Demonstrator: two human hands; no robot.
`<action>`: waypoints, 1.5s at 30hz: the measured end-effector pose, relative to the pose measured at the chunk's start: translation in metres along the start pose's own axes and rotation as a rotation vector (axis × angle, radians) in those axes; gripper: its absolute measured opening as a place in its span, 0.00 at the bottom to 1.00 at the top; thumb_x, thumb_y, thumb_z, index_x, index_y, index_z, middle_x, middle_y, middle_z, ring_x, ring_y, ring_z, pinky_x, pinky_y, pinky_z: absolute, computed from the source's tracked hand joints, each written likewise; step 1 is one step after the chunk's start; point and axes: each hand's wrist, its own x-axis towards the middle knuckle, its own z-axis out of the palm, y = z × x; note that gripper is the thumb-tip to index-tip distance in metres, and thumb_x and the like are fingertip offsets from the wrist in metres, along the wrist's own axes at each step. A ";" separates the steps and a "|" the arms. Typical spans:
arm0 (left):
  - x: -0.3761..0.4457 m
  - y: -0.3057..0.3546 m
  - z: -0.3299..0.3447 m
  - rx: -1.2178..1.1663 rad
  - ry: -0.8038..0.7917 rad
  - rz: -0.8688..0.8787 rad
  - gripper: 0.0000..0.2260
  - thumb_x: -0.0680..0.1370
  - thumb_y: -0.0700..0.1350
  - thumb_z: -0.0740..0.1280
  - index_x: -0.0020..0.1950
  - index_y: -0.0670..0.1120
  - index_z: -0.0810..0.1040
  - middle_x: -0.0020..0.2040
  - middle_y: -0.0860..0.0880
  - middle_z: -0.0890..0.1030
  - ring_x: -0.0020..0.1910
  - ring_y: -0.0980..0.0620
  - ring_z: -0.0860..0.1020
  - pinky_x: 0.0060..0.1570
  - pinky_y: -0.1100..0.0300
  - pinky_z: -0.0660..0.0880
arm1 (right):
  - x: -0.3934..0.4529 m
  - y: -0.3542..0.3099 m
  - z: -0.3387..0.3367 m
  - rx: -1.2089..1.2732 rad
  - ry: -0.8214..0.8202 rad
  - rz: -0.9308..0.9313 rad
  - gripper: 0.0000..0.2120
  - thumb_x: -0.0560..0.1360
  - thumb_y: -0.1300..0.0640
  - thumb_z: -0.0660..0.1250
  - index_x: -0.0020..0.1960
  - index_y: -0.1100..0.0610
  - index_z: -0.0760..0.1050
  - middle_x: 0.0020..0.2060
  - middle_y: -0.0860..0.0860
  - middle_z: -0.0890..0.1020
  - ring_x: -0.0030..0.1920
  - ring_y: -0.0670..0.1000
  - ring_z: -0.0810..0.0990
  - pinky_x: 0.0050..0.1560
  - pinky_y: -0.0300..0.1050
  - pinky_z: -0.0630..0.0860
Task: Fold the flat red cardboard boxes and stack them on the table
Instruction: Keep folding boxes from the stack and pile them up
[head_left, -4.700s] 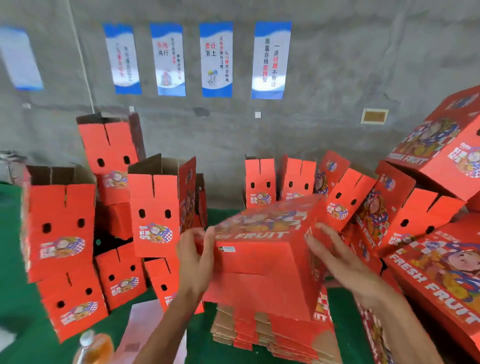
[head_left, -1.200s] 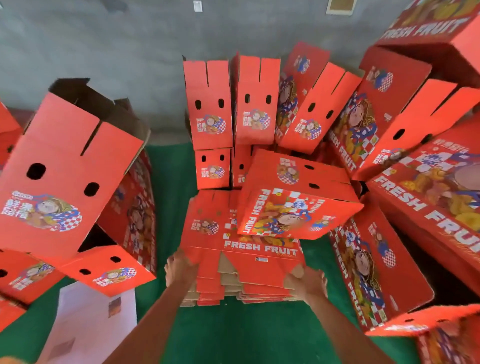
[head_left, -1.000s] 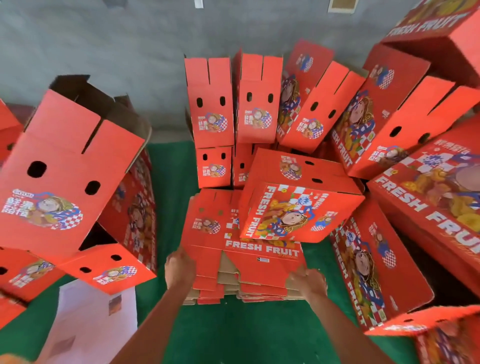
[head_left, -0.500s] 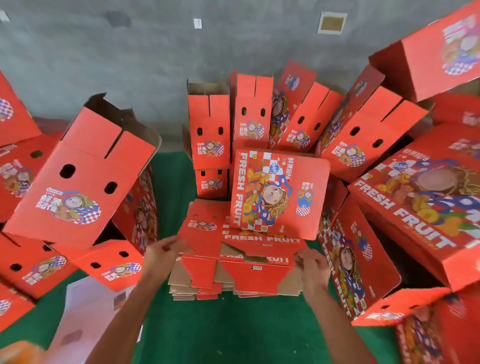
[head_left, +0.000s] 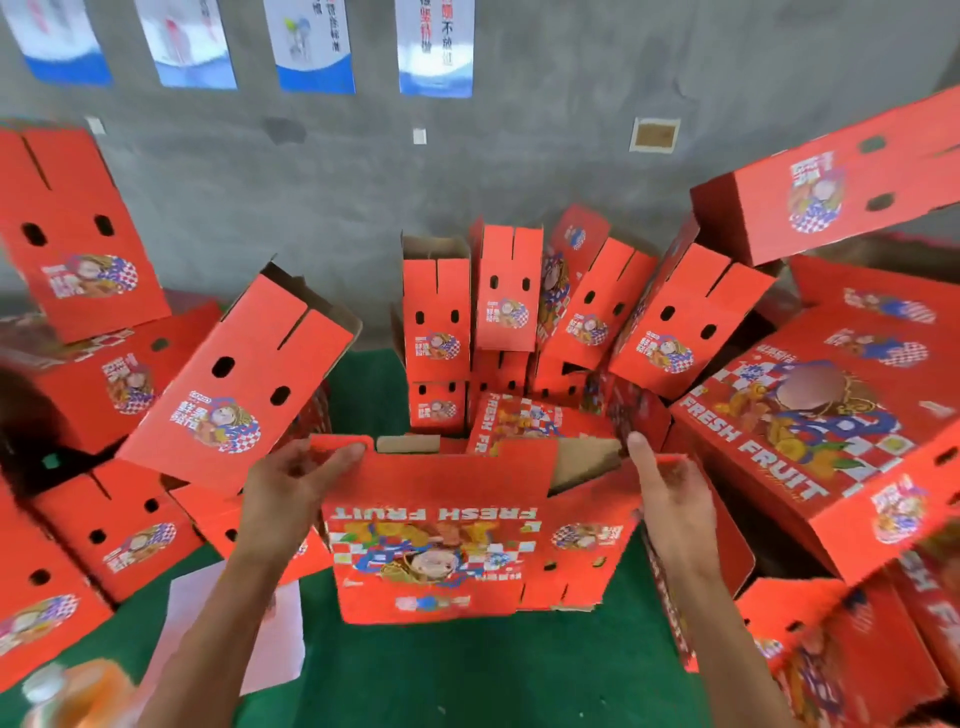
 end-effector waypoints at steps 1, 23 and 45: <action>-0.002 0.003 0.002 0.028 0.020 0.013 0.22 0.69 0.57 0.80 0.40 0.38 0.80 0.28 0.49 0.73 0.27 0.55 0.68 0.27 0.63 0.65 | 0.001 -0.004 -0.002 -0.049 -0.003 0.001 0.36 0.65 0.16 0.62 0.45 0.50 0.77 0.40 0.46 0.84 0.45 0.51 0.82 0.52 0.52 0.72; -0.105 -0.023 0.060 0.270 -0.050 0.381 0.17 0.77 0.58 0.73 0.65 0.61 0.78 0.75 0.56 0.70 0.76 0.55 0.67 0.73 0.69 0.63 | -0.029 0.008 -0.005 0.195 -0.465 0.004 0.18 0.81 0.63 0.58 0.69 0.54 0.73 0.65 0.52 0.80 0.67 0.53 0.77 0.67 0.50 0.71; -0.099 -0.010 0.042 1.242 -0.383 0.417 0.41 0.67 0.86 0.48 0.59 0.61 0.83 0.77 0.49 0.71 0.79 0.40 0.63 0.70 0.34 0.67 | -0.013 0.080 -0.047 0.387 -0.513 -0.119 0.12 0.79 0.56 0.64 0.59 0.59 0.77 0.51 0.65 0.80 0.56 0.61 0.79 0.68 0.67 0.68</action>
